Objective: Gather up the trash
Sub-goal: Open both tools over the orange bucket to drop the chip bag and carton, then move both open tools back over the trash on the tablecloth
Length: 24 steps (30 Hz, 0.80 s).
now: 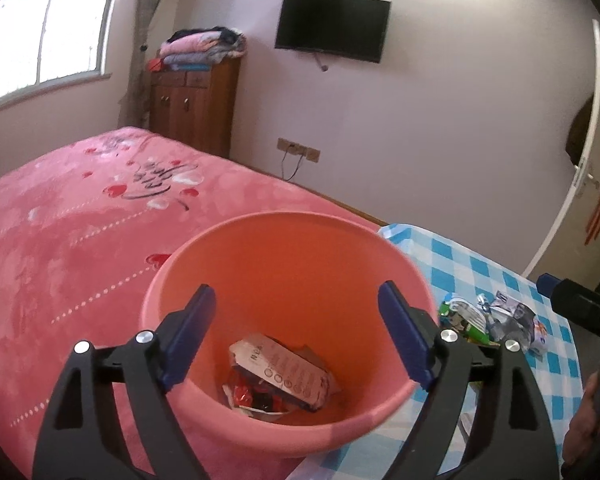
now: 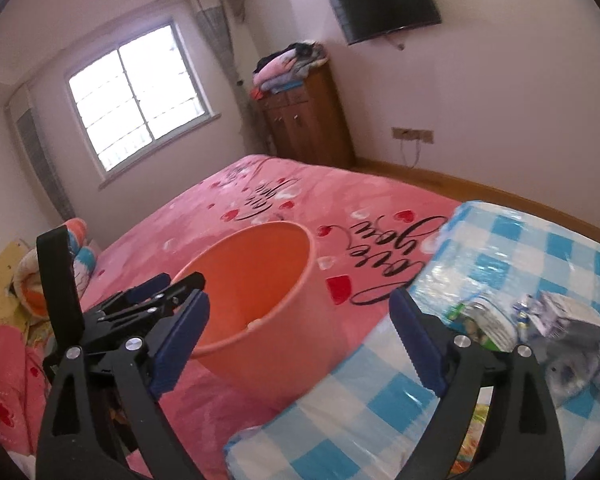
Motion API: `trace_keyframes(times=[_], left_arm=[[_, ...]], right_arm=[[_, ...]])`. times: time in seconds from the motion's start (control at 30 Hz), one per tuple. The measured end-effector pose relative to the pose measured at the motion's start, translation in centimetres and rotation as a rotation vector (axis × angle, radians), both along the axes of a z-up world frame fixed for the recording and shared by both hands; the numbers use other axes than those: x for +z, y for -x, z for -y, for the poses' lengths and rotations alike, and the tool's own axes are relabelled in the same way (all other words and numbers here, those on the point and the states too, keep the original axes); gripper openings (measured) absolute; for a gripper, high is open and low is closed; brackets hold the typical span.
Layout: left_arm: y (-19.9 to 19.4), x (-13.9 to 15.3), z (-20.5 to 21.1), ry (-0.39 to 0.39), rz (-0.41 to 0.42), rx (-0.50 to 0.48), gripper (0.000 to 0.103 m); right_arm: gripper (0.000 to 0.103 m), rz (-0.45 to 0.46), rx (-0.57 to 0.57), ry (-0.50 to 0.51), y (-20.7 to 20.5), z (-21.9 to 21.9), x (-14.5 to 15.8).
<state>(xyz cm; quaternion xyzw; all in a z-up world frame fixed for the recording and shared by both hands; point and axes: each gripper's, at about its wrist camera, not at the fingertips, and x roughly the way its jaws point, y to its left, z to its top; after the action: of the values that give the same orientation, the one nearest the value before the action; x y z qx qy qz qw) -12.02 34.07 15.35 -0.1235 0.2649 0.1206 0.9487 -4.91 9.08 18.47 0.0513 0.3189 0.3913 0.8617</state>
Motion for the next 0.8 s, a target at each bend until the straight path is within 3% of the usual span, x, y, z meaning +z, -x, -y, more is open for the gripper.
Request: trace_keyframes(times=[0.37, 0.8], left_arm=[[1.3, 2.0, 4.1, -0.061, 0.082, -0.076, 0.086], [1.2, 1.8, 10.5, -0.08, 0.07, -0.214, 0.086]], right_arm=[[0.094, 0.001, -0.117, -0.057, 1.8, 6.7, -2.2], [0.098, 0.022, -0.321, -0.139, 2.7, 15.3, -4.4]])
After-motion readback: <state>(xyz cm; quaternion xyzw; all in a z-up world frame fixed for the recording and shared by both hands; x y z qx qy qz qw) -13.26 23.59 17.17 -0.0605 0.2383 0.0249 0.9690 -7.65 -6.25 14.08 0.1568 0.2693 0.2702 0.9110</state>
